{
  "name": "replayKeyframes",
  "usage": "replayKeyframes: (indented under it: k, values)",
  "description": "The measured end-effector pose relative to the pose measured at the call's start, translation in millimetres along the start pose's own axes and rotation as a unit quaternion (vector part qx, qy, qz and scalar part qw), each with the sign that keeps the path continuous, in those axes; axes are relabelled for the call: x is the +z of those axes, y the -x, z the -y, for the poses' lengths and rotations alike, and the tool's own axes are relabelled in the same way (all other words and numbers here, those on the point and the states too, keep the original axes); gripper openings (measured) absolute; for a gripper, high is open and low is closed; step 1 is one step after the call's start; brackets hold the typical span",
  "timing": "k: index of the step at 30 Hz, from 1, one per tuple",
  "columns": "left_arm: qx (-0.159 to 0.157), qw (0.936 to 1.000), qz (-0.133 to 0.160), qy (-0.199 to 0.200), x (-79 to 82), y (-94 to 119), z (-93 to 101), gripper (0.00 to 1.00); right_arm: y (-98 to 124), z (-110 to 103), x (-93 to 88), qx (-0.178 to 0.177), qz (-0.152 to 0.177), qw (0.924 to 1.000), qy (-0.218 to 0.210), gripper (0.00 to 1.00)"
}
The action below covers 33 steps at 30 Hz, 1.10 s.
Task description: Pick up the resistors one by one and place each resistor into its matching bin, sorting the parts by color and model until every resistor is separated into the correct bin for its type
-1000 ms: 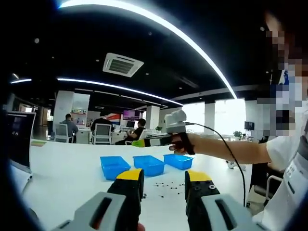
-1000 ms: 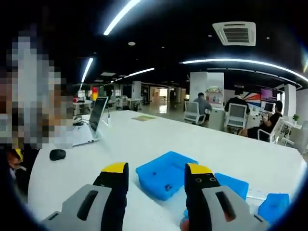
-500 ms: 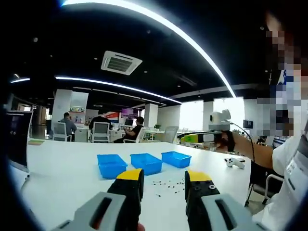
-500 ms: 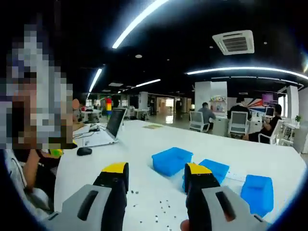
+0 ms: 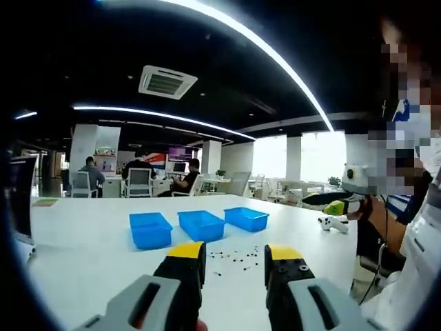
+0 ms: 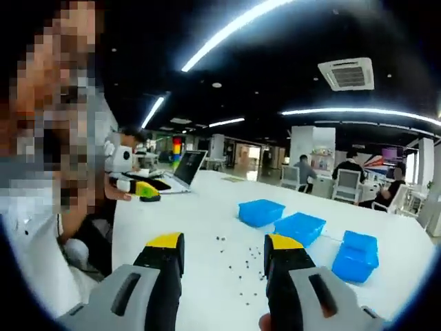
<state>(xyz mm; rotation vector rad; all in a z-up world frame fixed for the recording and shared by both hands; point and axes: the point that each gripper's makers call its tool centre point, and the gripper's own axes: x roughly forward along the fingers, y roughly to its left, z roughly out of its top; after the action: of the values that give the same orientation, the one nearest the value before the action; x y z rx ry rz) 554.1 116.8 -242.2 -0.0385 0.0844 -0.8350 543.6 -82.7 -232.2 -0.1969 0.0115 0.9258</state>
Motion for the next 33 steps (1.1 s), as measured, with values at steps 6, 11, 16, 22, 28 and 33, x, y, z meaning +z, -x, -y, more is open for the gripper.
replayKeyframes:
  k: [6, 11, 16, 22, 28, 33]
  values:
    - [0.000, 1.0000, -0.009, -0.001, -7.8, -3.0, -4.0, 0.36, 13.9, -9.7, -12.2, -0.023, 0.003, 0.9995, 0.021, 0.46]
    - [-0.001, 0.9999, -0.016, -0.004, -16.6, -0.7, -14.0, 0.36, 3.8, -13.2, -9.0, -0.028, 0.017, 0.9995, 0.002, 0.44]
    - [-0.002, 0.9999, -0.013, -0.009, -16.3, 4.7, -16.8, 0.36, -5.0, -10.9, -16.3, -0.033, 0.016, 0.9991, -0.019, 0.43]
    - [0.005, 0.9998, -0.013, -0.014, -16.8, 12.4, -23.2, 0.36, -11.7, -16.6, -20.9, -0.029, 0.013, 0.9992, -0.024, 0.43]
    - [0.037, 0.9981, -0.018, -0.046, -10.5, 21.4, -33.0, 0.35, -13.7, -19.2, -24.3, -0.019, 0.014, 0.9993, -0.029, 0.43]
    - [0.048, 0.9976, -0.025, -0.044, -14.2, 18.9, -36.0, 0.35, -10.6, -16.9, -25.8, -0.014, 0.016, 0.9992, -0.035, 0.42]
